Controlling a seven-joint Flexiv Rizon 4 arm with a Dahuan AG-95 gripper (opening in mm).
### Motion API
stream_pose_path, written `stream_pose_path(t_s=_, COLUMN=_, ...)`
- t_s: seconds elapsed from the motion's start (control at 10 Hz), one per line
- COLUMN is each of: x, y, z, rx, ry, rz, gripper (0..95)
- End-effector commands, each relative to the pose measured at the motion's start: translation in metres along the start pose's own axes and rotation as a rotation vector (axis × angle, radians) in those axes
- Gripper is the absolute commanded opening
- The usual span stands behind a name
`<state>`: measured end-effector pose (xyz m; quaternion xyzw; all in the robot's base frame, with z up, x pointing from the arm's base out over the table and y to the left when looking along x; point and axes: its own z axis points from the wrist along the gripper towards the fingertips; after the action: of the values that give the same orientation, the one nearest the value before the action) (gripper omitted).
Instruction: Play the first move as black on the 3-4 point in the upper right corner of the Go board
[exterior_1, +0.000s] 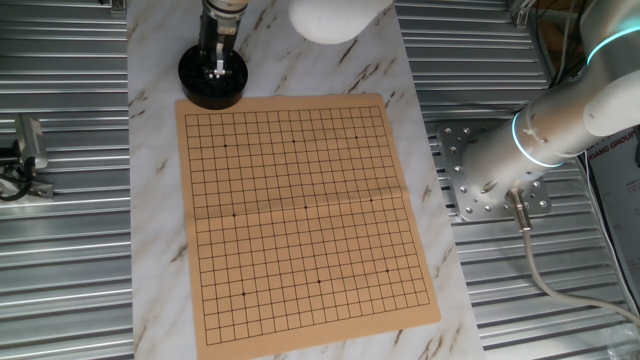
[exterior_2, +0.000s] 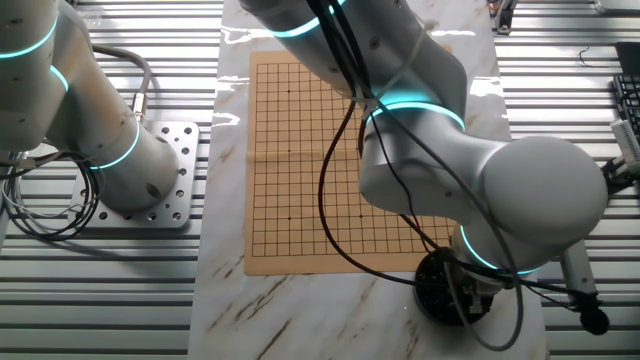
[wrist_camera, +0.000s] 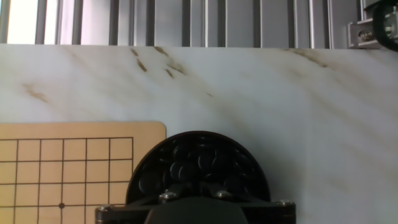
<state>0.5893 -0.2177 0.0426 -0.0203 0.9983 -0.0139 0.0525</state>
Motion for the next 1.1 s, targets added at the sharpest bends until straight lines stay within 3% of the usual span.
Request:
stream_pose_path(t_s=0.1, x=0.001, y=0.000, z=-0.002, rx=0.000, ry=-0.001, rz=-0.002, gripper=0.0)
stream_pose_path(t_s=1.1, x=0.003, y=0.000, z=-0.022, rx=-0.026, ry=0.004, rz=-0.019, gripper=0.0)
